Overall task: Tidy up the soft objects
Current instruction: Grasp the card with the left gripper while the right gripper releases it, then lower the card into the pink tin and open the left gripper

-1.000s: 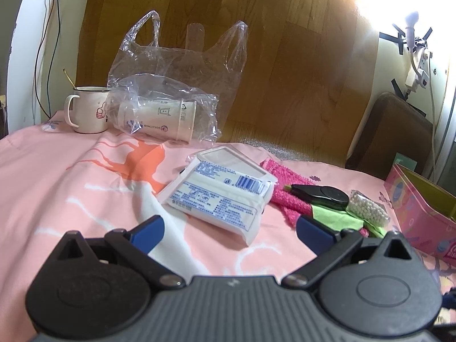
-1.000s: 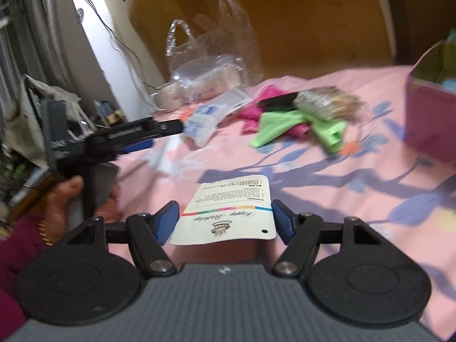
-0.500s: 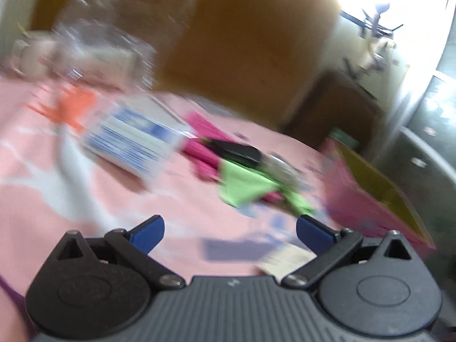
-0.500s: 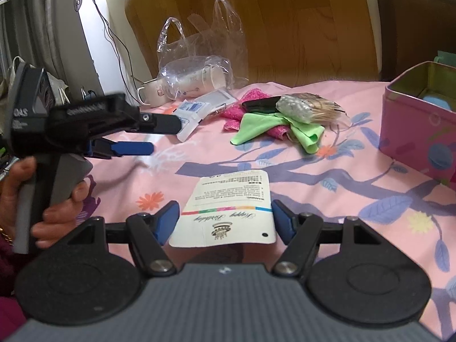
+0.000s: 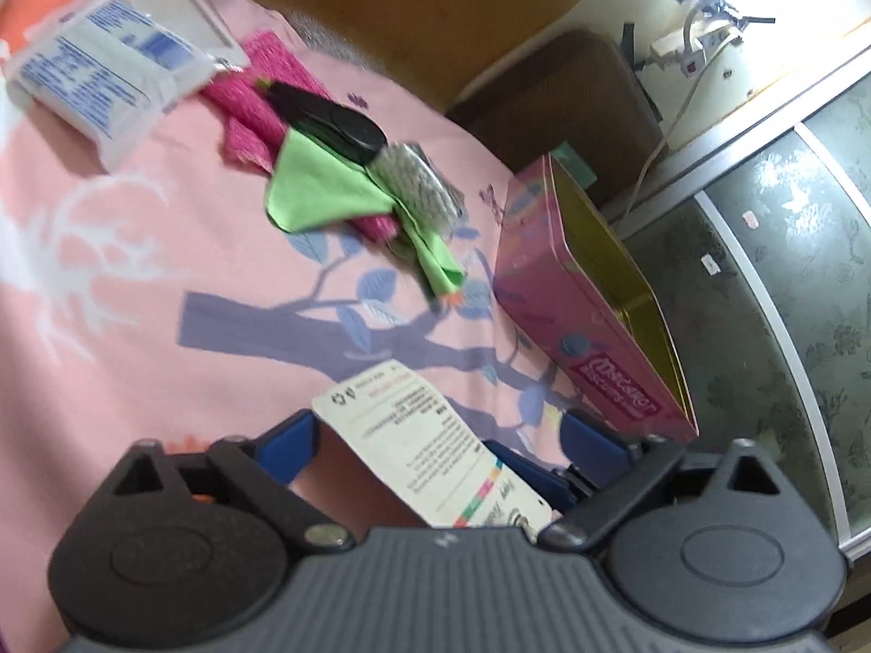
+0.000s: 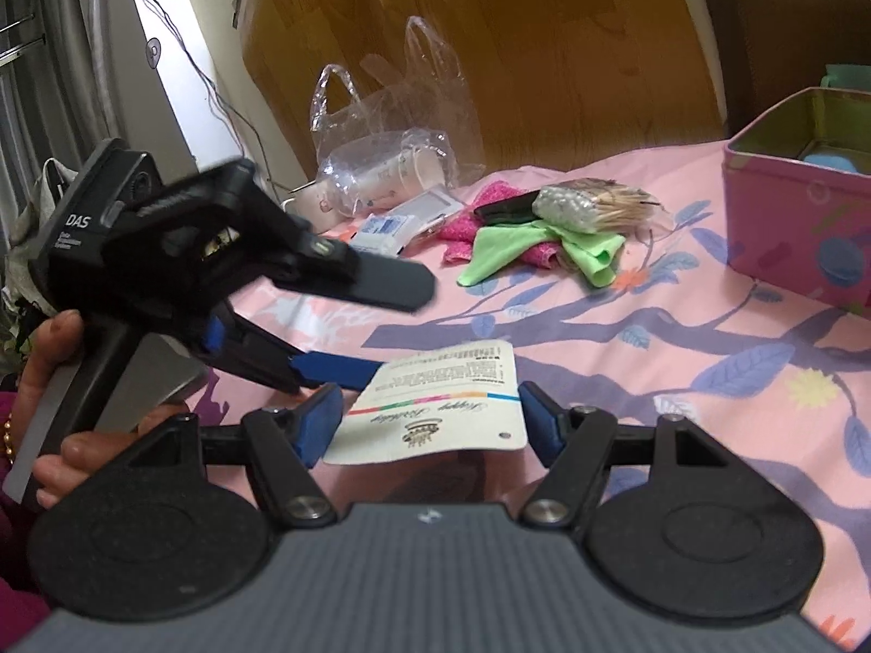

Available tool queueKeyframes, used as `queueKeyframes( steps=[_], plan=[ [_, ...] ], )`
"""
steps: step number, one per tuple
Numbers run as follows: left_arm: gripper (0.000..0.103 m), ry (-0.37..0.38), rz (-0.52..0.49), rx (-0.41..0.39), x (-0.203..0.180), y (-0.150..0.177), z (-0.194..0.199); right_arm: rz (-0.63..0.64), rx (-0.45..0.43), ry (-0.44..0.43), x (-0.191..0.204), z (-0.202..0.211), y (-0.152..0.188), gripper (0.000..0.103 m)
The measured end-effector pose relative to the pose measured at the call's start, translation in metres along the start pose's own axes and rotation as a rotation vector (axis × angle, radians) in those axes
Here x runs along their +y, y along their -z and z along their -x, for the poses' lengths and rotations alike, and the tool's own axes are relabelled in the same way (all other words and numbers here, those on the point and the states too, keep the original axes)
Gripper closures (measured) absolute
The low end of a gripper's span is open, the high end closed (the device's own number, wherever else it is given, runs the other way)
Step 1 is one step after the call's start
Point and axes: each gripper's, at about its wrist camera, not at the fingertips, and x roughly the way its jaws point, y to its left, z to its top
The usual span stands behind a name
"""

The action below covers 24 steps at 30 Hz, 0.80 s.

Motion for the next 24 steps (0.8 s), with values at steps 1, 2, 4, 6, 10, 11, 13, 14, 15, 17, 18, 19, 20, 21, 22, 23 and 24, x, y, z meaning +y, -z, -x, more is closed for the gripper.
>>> queueKeyframes(
  steps=[1,2,4,6,10,11,13,14,15,17,18,19,20,21,22,23,24],
  plan=[
    [0.014,-0.009,-0.006,-0.002,-0.004,0.000,-0.003,-0.002,0.000,0.005,-0.001,0.000,0.000,0.031],
    [0.024,-0.014,-0.010,-0.002,-0.006,0.000,-0.005,-0.006,0.001,0.009,-0.003,0.001,0.001,0.031],
    [0.037,0.012,0.000,0.018,-0.009,0.000,-0.010,-0.015,0.001,0.009,-0.007,0.002,0.002,0.031],
    [0.044,0.028,0.004,0.035,-0.012,0.001,-0.016,-0.012,0.000,0.009,-0.008,0.003,0.003,0.031],
    [0.049,0.025,-0.066,0.040,-0.037,-0.005,-0.023,0.043,-0.061,0.051,-0.004,0.012,-0.001,0.031],
    [0.049,0.030,-0.087,0.036,-0.045,-0.010,-0.025,0.059,-0.087,0.067,-0.003,0.017,-0.004,0.031],
    [0.049,0.051,-0.132,0.030,-0.066,-0.022,-0.029,0.078,-0.138,0.101,-0.006,0.027,-0.013,0.031],
    [0.049,0.062,-0.159,0.026,-0.077,-0.028,-0.032,0.086,-0.165,0.123,-0.009,0.032,-0.017,0.031],
    [0.049,0.072,-0.189,0.022,-0.090,-0.035,-0.038,0.093,-0.191,0.149,-0.013,0.037,-0.022,0.031],
    [0.049,0.083,-0.247,0.015,-0.116,-0.048,-0.051,0.111,-0.242,0.213,-0.021,0.046,-0.031,0.031],
    [0.049,0.088,-0.274,0.014,-0.129,-0.055,-0.060,0.122,-0.267,0.251,-0.027,0.051,-0.036,0.031],
    [0.049,0.094,-0.298,0.017,-0.142,-0.061,-0.070,0.132,-0.288,0.290,-0.033,0.056,-0.041,0.031],
    [0.049,0.096,-0.322,0.019,-0.154,-0.065,-0.081,0.137,-0.302,0.322,-0.039,0.059,-0.045,0.031],
    [0.049,0.094,-0.346,0.021,-0.165,-0.068,-0.094,0.136,-0.315,0.352,-0.047,0.063,-0.049,0.031],
    [0.049,0.091,-0.369,0.024,-0.175,-0.071,-0.106,0.131,-0.325,0.377,-0.055,0.067,-0.053,0.031],
    [0.049,0.092,-0.386,0.029,-0.184,-0.074,-0.118,0.127,-0.333,0.404,-0.064,0.071,-0.056,0.031],
    [0.049,0.093,-0.393,0.035,-0.191,-0.075,-0.128,0.122,-0.334,0.436,-0.074,0.073,-0.059,0.031]
  ],
)
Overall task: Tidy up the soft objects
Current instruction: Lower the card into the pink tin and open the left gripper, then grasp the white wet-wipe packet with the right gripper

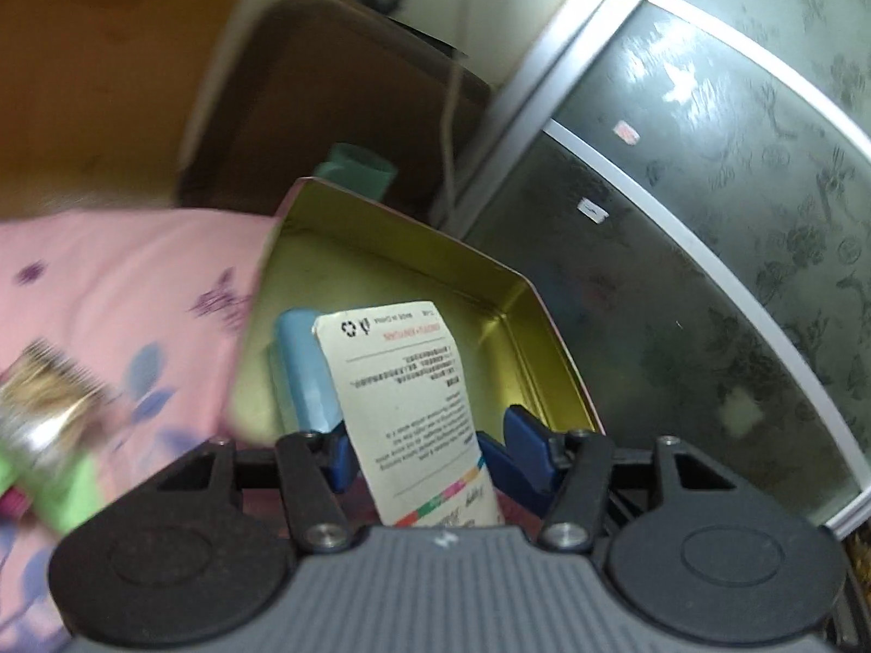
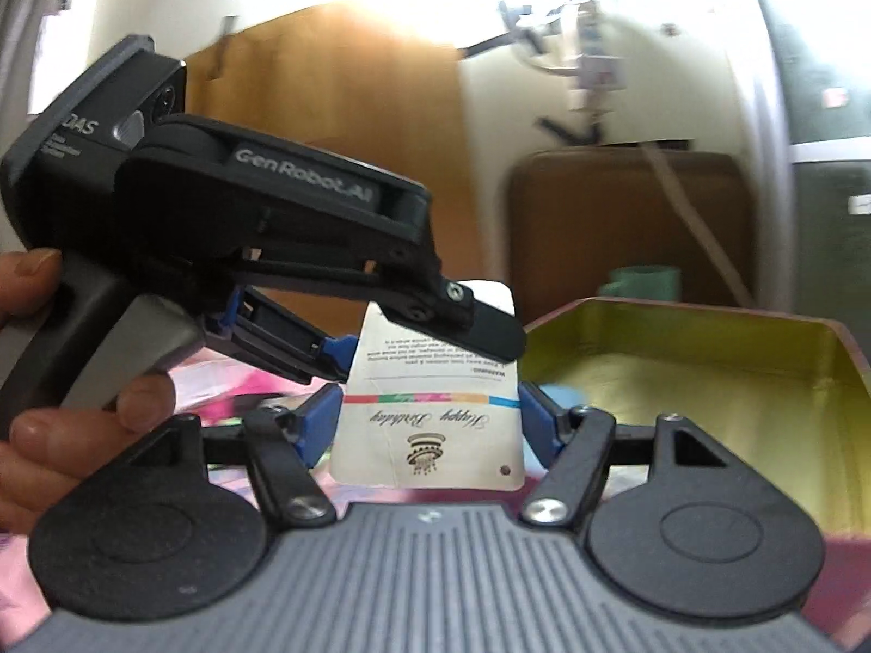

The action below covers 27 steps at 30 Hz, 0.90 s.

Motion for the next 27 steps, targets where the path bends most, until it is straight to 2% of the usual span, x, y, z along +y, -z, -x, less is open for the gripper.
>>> queueKeyframes(
  steps=[4,6,7,10,14,18,21,23,25,27],
  plan=[
    [0.046,-0.007,-0.006,0.016,-0.011,-0.005,-0.040,-0.022,0.039,0.107,-0.037,-0.013,0.002,0.031],
    [0.038,-0.051,-0.041,0.011,-0.015,-0.002,-0.053,-0.020,0.068,0.187,-0.048,-0.023,0.007,0.030],
    [0.038,-0.075,-0.056,0.012,-0.017,0.000,-0.059,-0.022,0.089,0.235,-0.054,-0.028,0.010,0.030],
    [0.037,-0.097,-0.059,0.019,-0.011,0.009,-0.057,-0.066,0.124,0.313,-0.067,-0.033,0.017,0.017],
    [0.031,-0.116,-0.084,-0.043,-0.008,0.015,-0.026,-0.124,0.076,0.323,-0.069,-0.021,0.019,0.015],
    [0.021,-0.146,-0.143,-0.161,-0.004,0.026,0.027,-0.117,0.016,0.302,-0.042,-0.006,0.016,0.015],
    [0.018,-0.209,-0.186,-0.253,0.011,0.045,0.075,-0.083,-0.037,0.272,-0.017,0.000,0.015,0.015],
    [0.017,-0.258,-0.178,-0.291,0.029,0.060,0.104,-0.066,-0.060,0.229,-0.001,0.002,0.014,0.015],
    [0.017,-0.322,-0.157,-0.317,0.052,0.077,0.131,-0.046,-0.062,0.171,0.018,-0.001,0.015,0.015],
    [0.017,-0.418,-0.130,-0.345,0.078,0.094,0.157,-0.016,-0.045,0.104,0.038,-0.007,0.018,0.016]
  ],
)
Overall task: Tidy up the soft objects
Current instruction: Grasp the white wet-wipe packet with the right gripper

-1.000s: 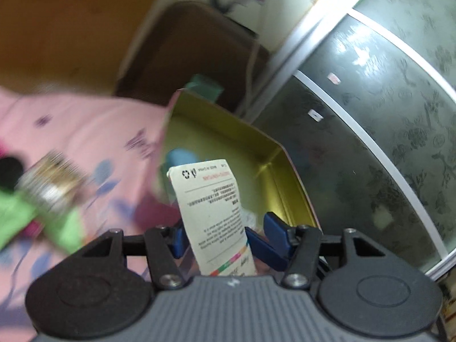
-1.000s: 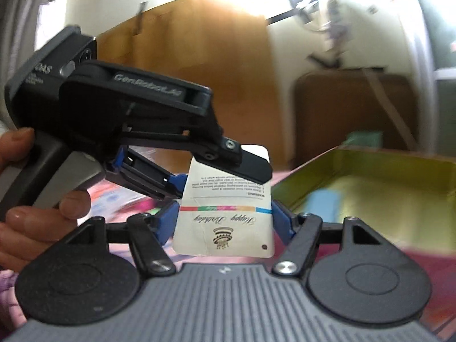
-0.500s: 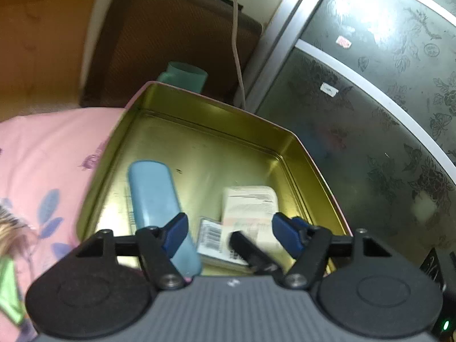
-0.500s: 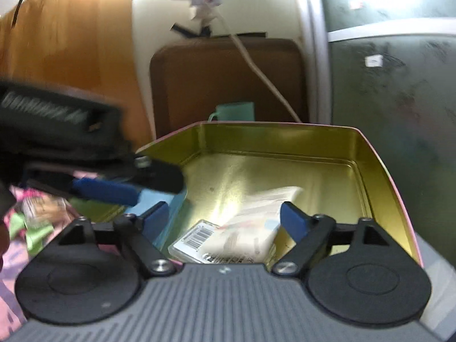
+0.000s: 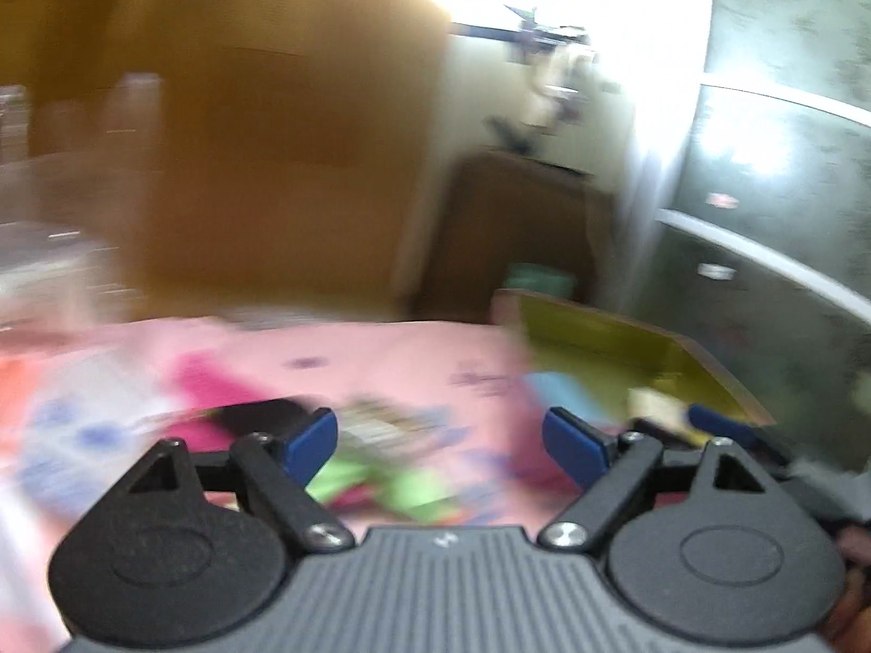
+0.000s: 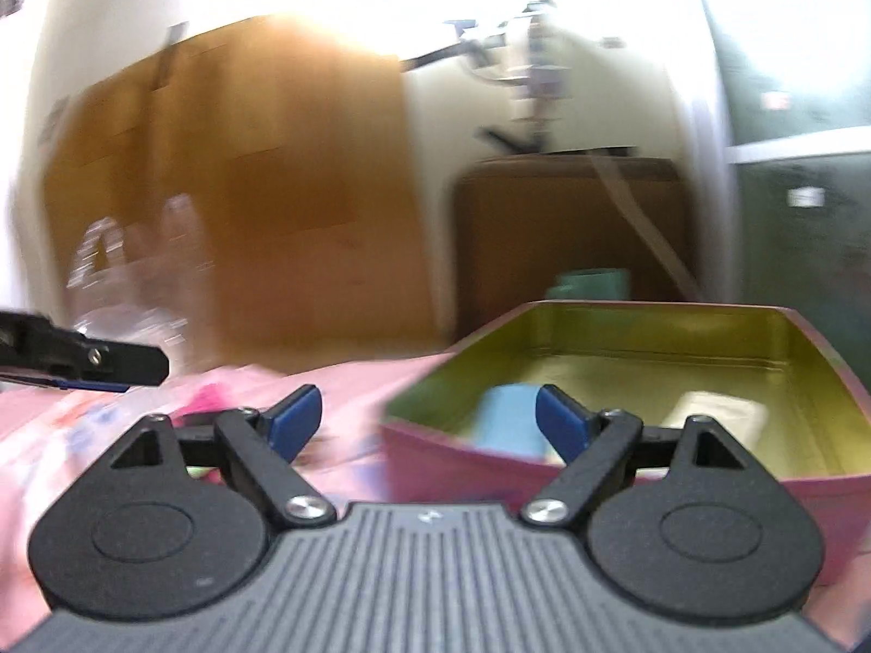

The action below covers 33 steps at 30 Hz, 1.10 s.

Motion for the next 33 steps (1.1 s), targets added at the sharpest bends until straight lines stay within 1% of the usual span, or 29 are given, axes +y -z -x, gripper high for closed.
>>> queueKeyframes(
  steps=[1,3,4,6,7,8,10,12,14,15,17,19,22,25,28,31,32,33],
  plan=[
    [0.017,-0.051,0.009,-0.010,0.016,0.006,0.008,0.017,0.013,-0.031,0.011,-0.003,0.002,0.017],
    [0.017,-0.173,0.023,-0.034,0.047,0.018,0.021,0.054,0.058,-0.099,0.032,-0.012,0.006,0.030],
    [0.013,-0.245,0.023,-0.040,0.060,0.023,0.025,0.071,0.092,-0.139,0.043,-0.018,0.008,0.033],
    [0.012,-0.380,0.036,-0.031,0.088,0.031,0.031,0.090,0.148,-0.209,0.062,-0.029,0.012,0.043],
    [0.012,-0.426,0.055,-0.026,0.101,0.035,0.033,0.103,0.173,-0.244,0.072,-0.034,0.014,0.045],
    [0.012,-0.441,0.080,-0.030,0.112,0.038,0.035,0.123,0.192,-0.273,0.083,-0.037,0.016,0.046],
    [0.012,-0.451,0.128,-0.040,0.129,0.043,0.039,0.183,0.217,-0.314,0.107,-0.044,0.020,0.047],
    [0.012,-0.466,0.167,-0.054,0.137,0.048,0.037,0.224,0.240,-0.348,0.129,-0.051,0.021,0.047],
    [0.012,-0.465,0.217,-0.059,0.147,0.052,0.040,0.225,0.267,-0.387,0.144,-0.061,0.018,0.046],
    [0.008,-0.457,0.239,-0.090,0.149,0.052,0.045,0.216,0.279,-0.404,0.150,-0.067,0.016,0.046],
    [0.007,-0.456,0.266,-0.120,0.157,0.058,0.054,0.194,0.307,-0.427,0.161,-0.079,0.014,0.045],
    [0.007,-0.447,0.285,-0.141,0.159,0.059,0.058,0.148,0.344,-0.452,0.169,-0.094,0.013,0.044],
    [0.007,-0.436,0.295,-0.149,0.158,0.060,0.060,0.013,0.423,-0.493,0.176,-0.124,0.013,0.036],
    [0.007,-0.422,0.303,-0.149,0.161,0.059,0.059,-0.114,0.494,-0.516,0.183,-0.152,0.016,0.035],
    [0.005,-0.410,0.318,-0.156,0.164,0.060,0.060,-0.160,0.543,-0.510,0.192,-0.169,0.022,0.034],
    [0.005,-0.401,0.338,-0.155,0.168,0.060,0.060,-0.181,0.529,-0.511,0.200,-0.176,0.024,0.033],
    [0.005,-0.398,0.343,-0.154,0.169,0.060,0.060,-0.181,0.530,-0.520,0.202,-0.176,0.023,0.034],
    [0.005,-0.396,0.348,-0.154,0.170,0.060,0.060,-0.176,0.534,-0.536,0.205,-0.175,0.024,0.038]
  ],
)
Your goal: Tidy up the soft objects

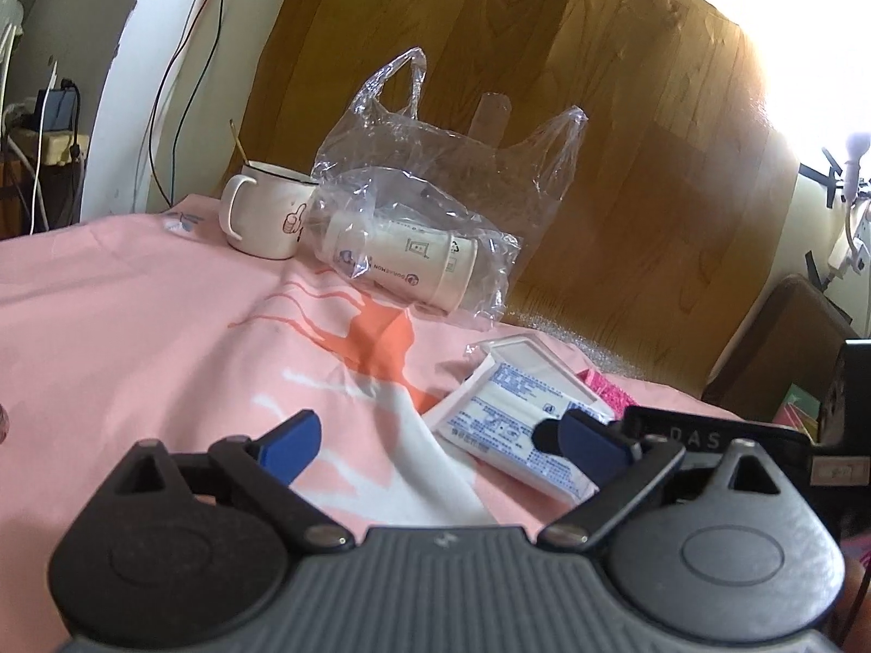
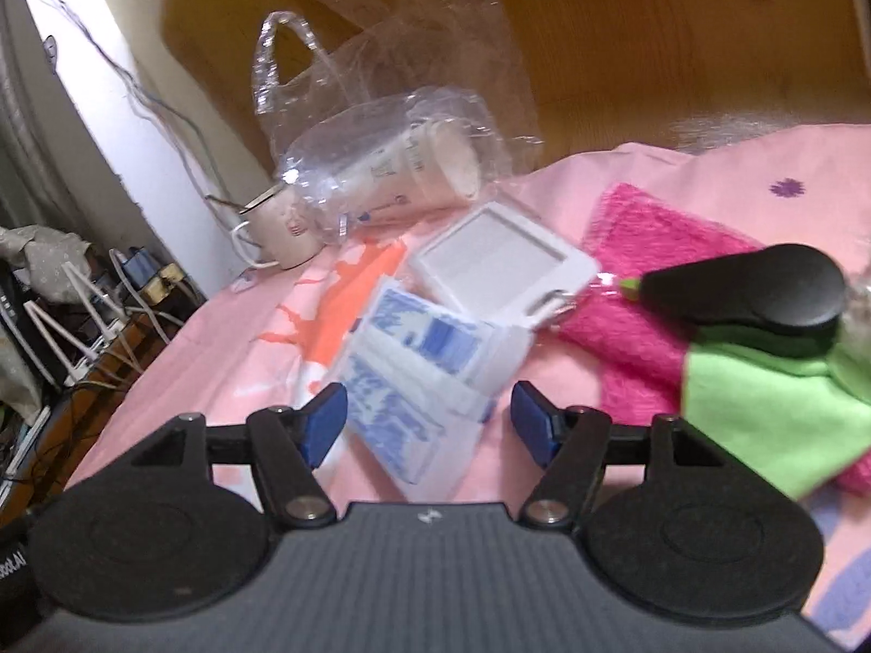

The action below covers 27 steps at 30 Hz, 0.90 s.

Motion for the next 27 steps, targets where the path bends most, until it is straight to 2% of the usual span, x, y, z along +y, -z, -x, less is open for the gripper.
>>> queueKeyframes(
  steps=[1,2,4,6,9,12,22,27],
  plan=[
    [0.005,0.001,0.005,0.001,0.001,0.000,0.000,0.011,0.007,-0.003,0.001,0.000,0.000,0.045],
    [0.005,0.002,0.009,0.002,0.001,0.000,0.000,0.035,0.013,0.011,0.004,-0.002,0.002,0.059],
    [0.005,0.002,0.017,0.004,0.002,-0.001,-0.001,0.068,0.011,0.009,0.007,-0.001,0.003,0.065],
    [0.005,0.000,0.023,0.005,0.003,-0.001,-0.002,0.077,0.005,-0.005,0.006,0.004,0.004,0.076],
    [0.005,-0.003,0.025,0.008,0.003,-0.001,-0.002,0.137,-0.013,0.000,0.009,0.016,0.007,0.084],
    [0.005,-0.005,0.022,0.010,0.002,-0.001,-0.002,0.232,-0.045,0.024,0.013,0.036,0.016,0.087],
    [0.004,-0.020,0.006,0.014,0.000,0.000,-0.003,0.690,-0.155,0.234,0.022,0.099,0.064,0.087],
    [0.004,-0.033,-0.010,0.015,-0.003,0.001,-0.004,0.869,-0.162,0.254,0.027,0.109,0.087,0.086]
  ],
)
